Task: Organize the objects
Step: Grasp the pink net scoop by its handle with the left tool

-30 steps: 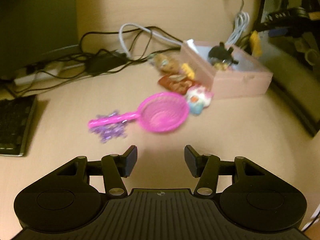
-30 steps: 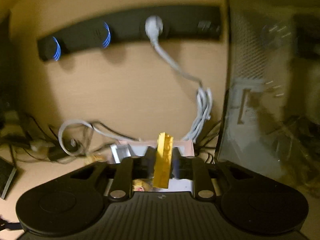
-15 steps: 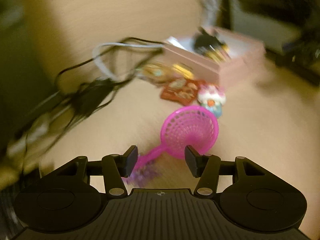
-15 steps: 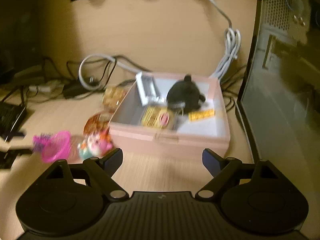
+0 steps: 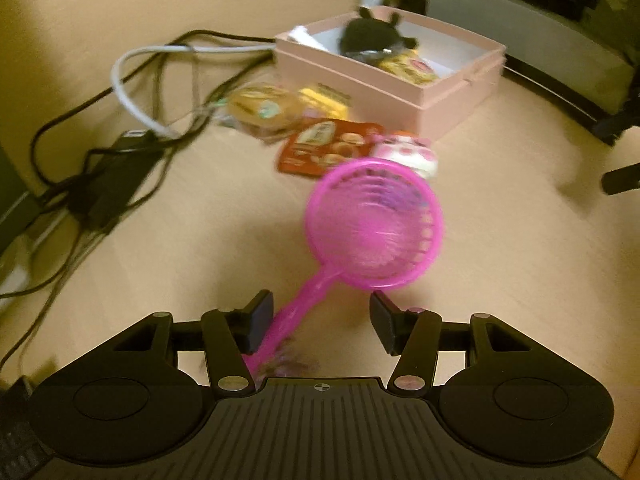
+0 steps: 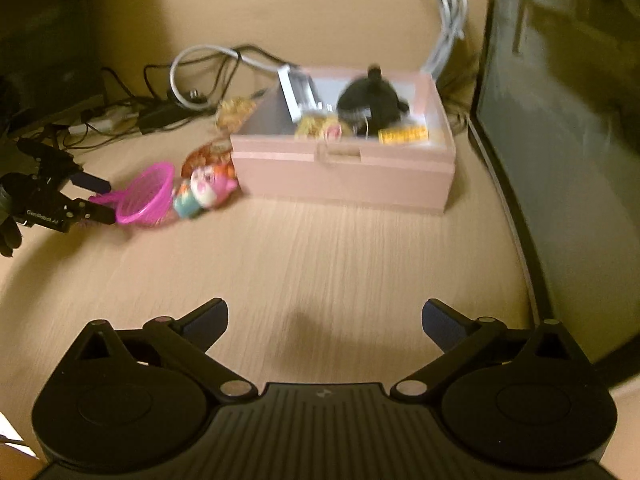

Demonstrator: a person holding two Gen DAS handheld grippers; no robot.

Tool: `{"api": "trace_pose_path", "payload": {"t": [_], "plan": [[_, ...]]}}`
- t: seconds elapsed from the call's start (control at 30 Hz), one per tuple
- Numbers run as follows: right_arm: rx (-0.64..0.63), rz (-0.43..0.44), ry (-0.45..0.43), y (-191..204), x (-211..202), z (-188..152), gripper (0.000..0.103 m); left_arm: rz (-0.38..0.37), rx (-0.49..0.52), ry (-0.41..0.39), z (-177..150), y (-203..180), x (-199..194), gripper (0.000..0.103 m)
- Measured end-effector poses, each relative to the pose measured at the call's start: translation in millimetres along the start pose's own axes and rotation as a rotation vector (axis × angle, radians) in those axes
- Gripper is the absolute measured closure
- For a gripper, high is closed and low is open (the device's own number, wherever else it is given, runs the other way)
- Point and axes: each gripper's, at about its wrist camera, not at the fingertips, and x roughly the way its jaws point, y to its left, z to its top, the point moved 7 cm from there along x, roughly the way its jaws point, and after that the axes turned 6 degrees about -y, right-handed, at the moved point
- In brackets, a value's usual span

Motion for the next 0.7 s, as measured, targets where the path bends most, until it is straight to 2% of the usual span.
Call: {"api": "trace_pose_path", "payload": {"t": [0.1, 0.33, 0.47, 0.6, 0.7], "plan": [[0.042, 0.004, 0.033, -2, 8, -11, 0.0, -0.05, -0.017, -0.004, -4, -18, 0, 0.045], [0.177, -0.018, 0.09, -18, 27, -23, 0.0, -0.089, -0.079, -0.022, -14, -57, -5, 0.045], [0.173, -0.03, 0.077, -20, 30, -22, 0.0, -0.056, -0.136, -0.026, -17, -72, -7, 0.046], [0.145, -0.033, 0.068, -17, 32, -23, 0.0, -0.09, -0.258, -0.055, -14, -82, -13, 0.046], [0.109, -0.039, 0.061, -14, 32, -26, 0.0, -0.081, -0.24, -0.083, -10, -89, -20, 0.046]]}}
